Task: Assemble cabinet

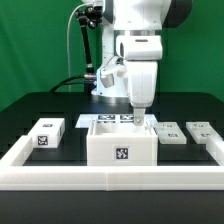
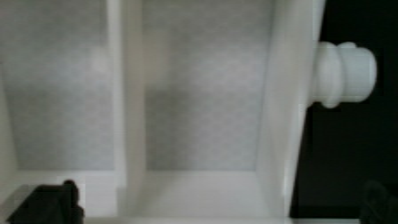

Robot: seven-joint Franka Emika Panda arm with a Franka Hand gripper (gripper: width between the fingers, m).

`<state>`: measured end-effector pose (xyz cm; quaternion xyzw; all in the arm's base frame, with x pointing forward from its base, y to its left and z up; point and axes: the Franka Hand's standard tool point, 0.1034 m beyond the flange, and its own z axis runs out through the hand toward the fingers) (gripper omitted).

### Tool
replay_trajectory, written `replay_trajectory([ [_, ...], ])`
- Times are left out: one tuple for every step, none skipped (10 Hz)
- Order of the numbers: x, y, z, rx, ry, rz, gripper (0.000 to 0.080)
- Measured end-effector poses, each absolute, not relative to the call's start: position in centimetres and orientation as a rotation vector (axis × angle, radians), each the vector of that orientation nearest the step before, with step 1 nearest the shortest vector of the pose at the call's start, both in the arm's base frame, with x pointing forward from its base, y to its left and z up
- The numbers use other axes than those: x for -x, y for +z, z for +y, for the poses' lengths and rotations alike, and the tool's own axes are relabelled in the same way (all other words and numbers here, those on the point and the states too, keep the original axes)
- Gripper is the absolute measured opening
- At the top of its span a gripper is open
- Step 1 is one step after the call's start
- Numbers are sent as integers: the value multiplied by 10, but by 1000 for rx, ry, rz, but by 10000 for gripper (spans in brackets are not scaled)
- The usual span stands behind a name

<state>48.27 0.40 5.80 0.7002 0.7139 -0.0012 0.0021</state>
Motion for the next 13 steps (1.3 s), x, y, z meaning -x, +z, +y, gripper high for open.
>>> replay_trajectory([
  [-476,54,0,-2209,-6,2233,797],
  [-471,51,-1,-2219,-8,2228,797],
  [-467,48,-1,-2225,-16,2231,797],
  [-466,46,-1,-2227,-20,2233,797],
  [-465,45,-1,-2232,-23,2232,797],
  [-464,44,-1,-2238,-26,2228,797],
  [-464,44,0,-2248,-26,2219,797],
  [-464,44,0,-2249,-26,2218,797],
  [-464,44,-1,-2250,-27,2217,797],
  [-464,43,0,-2250,-28,2218,797],
  [-461,38,0,-2252,-23,2219,797],
  [-458,33,1,-2257,-31,2224,797],
  [-456,30,1,-2261,-38,2228,797],
])
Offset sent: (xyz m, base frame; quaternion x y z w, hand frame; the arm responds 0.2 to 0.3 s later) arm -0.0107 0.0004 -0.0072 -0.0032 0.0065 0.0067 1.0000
